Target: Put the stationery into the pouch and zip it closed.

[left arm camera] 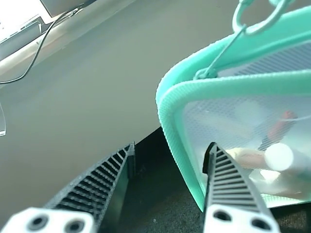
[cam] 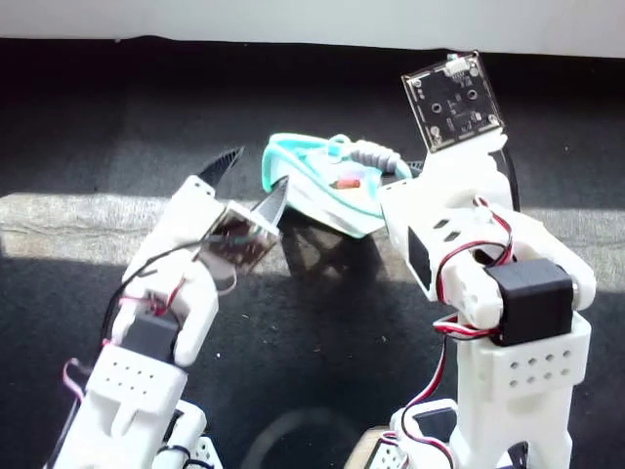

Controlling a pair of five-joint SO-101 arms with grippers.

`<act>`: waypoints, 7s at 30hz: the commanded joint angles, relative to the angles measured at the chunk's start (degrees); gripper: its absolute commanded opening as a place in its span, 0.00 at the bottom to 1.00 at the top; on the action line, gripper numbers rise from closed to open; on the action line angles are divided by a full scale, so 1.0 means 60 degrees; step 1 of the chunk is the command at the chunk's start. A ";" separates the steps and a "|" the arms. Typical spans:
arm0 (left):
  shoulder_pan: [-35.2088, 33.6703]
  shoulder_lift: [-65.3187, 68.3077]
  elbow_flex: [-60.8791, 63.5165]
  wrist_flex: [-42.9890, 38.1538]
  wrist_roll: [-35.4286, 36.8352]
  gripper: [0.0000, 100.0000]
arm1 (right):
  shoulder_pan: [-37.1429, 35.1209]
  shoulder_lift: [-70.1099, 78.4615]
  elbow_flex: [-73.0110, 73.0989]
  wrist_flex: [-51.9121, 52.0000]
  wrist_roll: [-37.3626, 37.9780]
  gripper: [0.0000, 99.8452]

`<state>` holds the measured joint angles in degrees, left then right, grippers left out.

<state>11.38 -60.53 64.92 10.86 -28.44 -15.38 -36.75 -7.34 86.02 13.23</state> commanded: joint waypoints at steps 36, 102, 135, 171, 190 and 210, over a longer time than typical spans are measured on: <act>0.1399 -0.2029 -0.0227 0.1348 -0.0059 0.25 | 0.0652 -0.1722 -0.0037 0.1209 0.1245 0.01; 0.3143 -0.2029 -0.1985 0.5055 0.1289 0.25 | 0.0608 -0.1883 0.1956 -0.1912 0.1231 0.01; 0.3363 -0.1883 -0.0813 0.2198 0.2769 0.22 | 0.0608 -0.1853 0.1985 -0.1927 0.1231 0.01; 0.3451 0.1385 -0.2938 0.2799 0.2755 0.01 | 0.1648 -0.1810 0.1956 -0.1824 0.1289 0.01; 0.2029 0.1370 -0.3392 0.3663 0.3575 0.01 | 0.3656 0.0359 0.4535 -0.6044 0.1949 0.01; 0.2029 -0.1560 -0.2249 0.4952 0.3575 0.01 | 0.4286 0.2454 0.4535 -0.7436 0.1128 0.01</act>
<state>24.31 -68.35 52.18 40.75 -7.16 10.46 -18.29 20.00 39.87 22.20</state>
